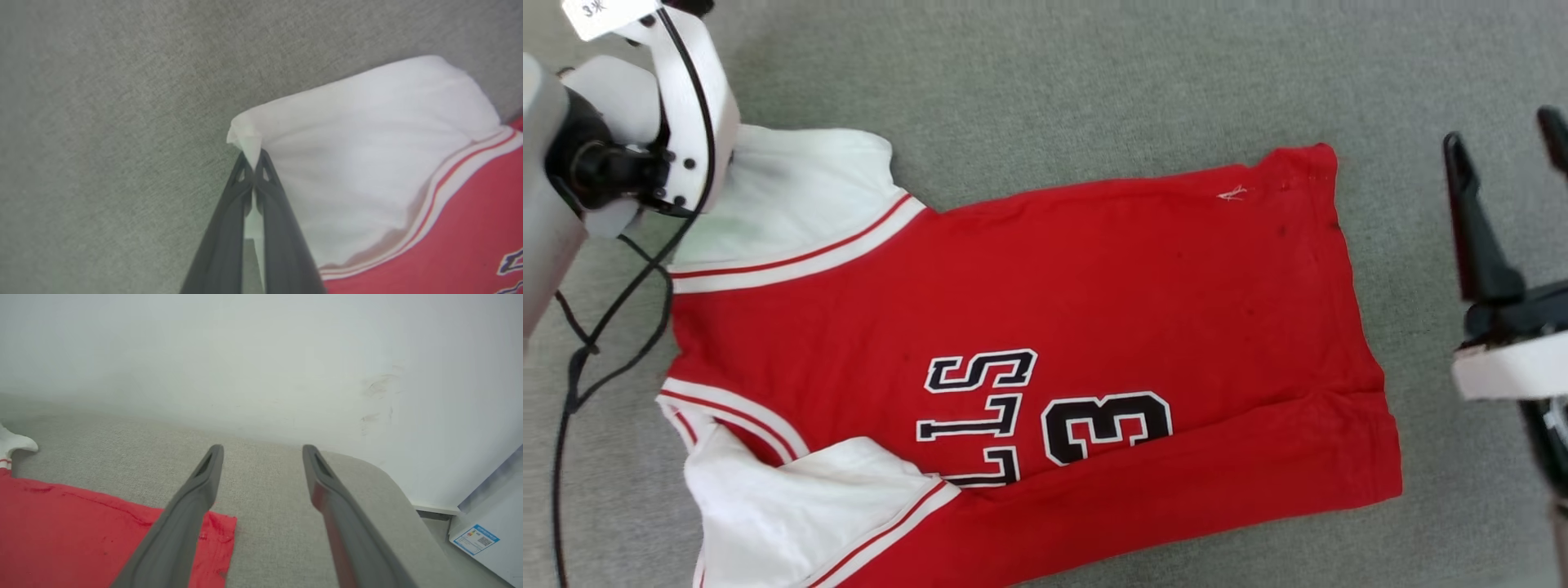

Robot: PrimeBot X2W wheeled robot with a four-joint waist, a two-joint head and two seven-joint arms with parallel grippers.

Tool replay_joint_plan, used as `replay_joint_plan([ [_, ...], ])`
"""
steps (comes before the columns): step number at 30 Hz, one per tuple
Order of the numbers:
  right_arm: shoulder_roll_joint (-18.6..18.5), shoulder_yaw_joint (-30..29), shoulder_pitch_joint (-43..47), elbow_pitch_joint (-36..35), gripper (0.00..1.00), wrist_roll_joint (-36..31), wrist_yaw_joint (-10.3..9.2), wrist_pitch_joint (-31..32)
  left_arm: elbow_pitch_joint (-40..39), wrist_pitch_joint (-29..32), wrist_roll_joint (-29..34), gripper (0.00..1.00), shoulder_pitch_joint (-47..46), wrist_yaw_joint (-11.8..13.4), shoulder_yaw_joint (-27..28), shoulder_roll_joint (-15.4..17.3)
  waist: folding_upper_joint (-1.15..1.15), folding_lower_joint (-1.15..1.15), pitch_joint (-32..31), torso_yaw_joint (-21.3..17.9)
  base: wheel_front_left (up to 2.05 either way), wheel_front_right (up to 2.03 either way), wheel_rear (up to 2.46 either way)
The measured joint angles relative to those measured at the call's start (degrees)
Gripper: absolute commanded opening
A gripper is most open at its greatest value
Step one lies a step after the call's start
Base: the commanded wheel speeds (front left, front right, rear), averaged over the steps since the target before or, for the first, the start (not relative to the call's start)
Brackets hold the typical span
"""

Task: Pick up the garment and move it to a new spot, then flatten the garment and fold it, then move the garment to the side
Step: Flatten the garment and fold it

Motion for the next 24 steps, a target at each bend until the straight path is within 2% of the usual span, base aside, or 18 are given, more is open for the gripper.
replay_joint_plan([
  [3, -4.56, 1.01, -3.35, 0.38, 1.00, 1.07, 0.00, 4.39, -0.92, -1.81, 0.11, 0.00, 0.23, -0.37, -0.48, -0.78, 0.00, 0.00, -1.86, 0.89, 0.00, 0.00, 0.00],
  [5, -8.46, 3.09, -5.94, 1.05, 1.00, 2.83, 0.00, 9.83, -1.96, -3.03, 0.47, 0.00, 0.31, -0.55, -0.98, -1.26, 0.00, 0.00, -2.95, 1.67, 0.00, 0.00, 0.00],
  [8, -15.22, 7.99, -10.33, 2.71, 1.00, 7.33, 0.00, 19.98, -3.55, -4.54, 0.23, 0.00, 0.81, -0.75, -1.52, -1.67, 0.00, 0.00, -4.18, 3.03, 0.00, 0.00, 0.00],
  [11, -21.48, 13.91, -14.84, 4.67, 1.00, 14.51, 0.01, 31.94, -5.42, -5.92, 0.07, 0.00, 0.83, -0.80, -2.10, -2.02, 0.00, 0.00, -4.93, 4.43, 0.00, 0.00, 0.00],
  [14, -26.25, 19.40, -19.70, 6.57, 1.00, 20.95, 0.00, 42.14, -7.34, -6.81, 0.04, 0.00, 0.77, -0.81, -2.88, -2.21, 0.00, -0.01, -5.14, 5.75, 0.00, 0.00, 0.00],
  [19, -30.44, 26.62, -26.65, 11.49, 1.00, 28.80, 0.01, 55.25, -9.76, -8.32, 0.02, 0.00, -0.12, -0.86, -3.94, -2.57, 0.00, -0.01, -4.32, 7.68, 0.00, 0.00, 0.00],
  [24, -30.20, 30.48, -31.37, 17.01, 1.00, 31.27, 0.00, 60.80, -11.47, -9.88, -0.12, 0.00, -1.66, -0.86, -4.59, -3.21, 0.00, -0.01, -2.53, 9.66, 0.00, 0.00, 0.00],
])
